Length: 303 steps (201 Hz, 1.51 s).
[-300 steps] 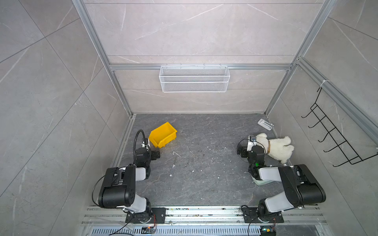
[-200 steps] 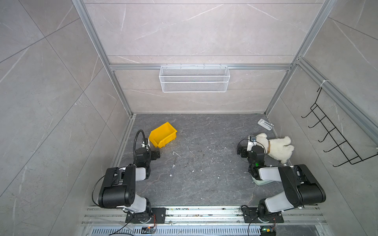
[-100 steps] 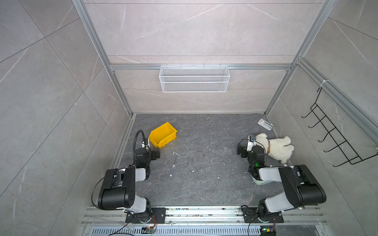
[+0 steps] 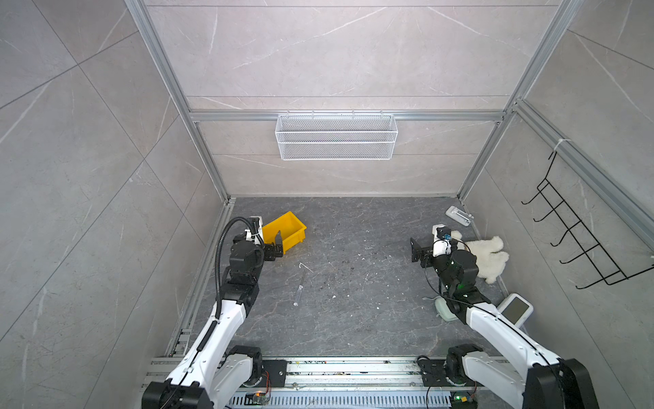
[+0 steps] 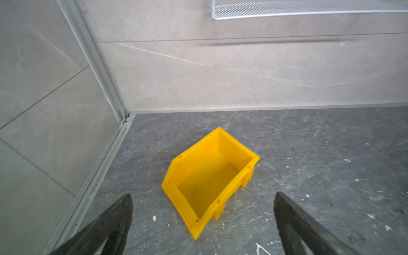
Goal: Put the screwdriver in the bin
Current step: Pick up the screwdriver from the center of the table.
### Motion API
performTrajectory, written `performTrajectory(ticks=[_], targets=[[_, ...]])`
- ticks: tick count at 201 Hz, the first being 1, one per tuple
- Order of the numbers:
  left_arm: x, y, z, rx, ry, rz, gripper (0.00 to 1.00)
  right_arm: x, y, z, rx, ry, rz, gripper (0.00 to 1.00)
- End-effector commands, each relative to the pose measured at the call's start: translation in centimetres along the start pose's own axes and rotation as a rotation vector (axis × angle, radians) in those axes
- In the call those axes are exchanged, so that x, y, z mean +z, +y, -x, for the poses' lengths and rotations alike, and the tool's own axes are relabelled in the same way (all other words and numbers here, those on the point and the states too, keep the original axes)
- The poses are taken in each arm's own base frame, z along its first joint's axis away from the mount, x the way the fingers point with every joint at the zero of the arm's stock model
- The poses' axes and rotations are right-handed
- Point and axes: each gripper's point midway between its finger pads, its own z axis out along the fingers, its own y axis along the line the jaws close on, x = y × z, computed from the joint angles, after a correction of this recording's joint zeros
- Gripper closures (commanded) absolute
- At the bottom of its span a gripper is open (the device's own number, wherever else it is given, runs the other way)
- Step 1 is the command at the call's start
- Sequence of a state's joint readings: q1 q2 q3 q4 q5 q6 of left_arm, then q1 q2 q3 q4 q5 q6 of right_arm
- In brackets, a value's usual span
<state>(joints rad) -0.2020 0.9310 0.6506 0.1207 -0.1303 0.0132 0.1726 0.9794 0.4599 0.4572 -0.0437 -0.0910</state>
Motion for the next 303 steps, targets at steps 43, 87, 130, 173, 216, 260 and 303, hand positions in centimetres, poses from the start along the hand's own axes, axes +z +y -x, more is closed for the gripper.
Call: performTrajectory(ticks=[43, 87, 130, 173, 216, 260, 303], targets=[[-4.8, -6.2, -4.6, -0.006, 0.387, -0.083, 0.00, -5.6, 11.2, 3.1, -0.137, 0.129, 0.543, 0.01], [-6.2, -8.2, -9.9, -0.141, 0.579, -0.069, 0.00, -10.9, 16.4, 4.3, -0.171, 0.170, 0.840, 0.01], [-6.2, -9.4, -16.0, -0.216, 0.767, -0.036, 0.00, -13.3, 19.3, 5.2, -0.128, 0.152, 1.020, 0.01], [-5.4, -9.9, -19.5, -0.140, 0.876, -0.003, 0.01, -14.5, 21.5, 3.9, -0.190, 0.155, 1.140, 0.01], [-3.6, -10.0, -21.7, -0.050, 0.950, 0.048, 0.07, -14.9, 23.1, 2.7, -0.230, 0.202, 1.202, 0.01], [-2.9, -10.4, -23.8, -0.053, 0.994, 0.065, 0.28, -15.0, 23.5, 1.4, -0.296, 0.244, 1.204, 0.01], [-2.8, -10.3, -25.3, -0.069, 1.009, 0.072, 0.49, -14.7, 23.5, 1.1, -0.308, 0.262, 1.189, 0.01]])
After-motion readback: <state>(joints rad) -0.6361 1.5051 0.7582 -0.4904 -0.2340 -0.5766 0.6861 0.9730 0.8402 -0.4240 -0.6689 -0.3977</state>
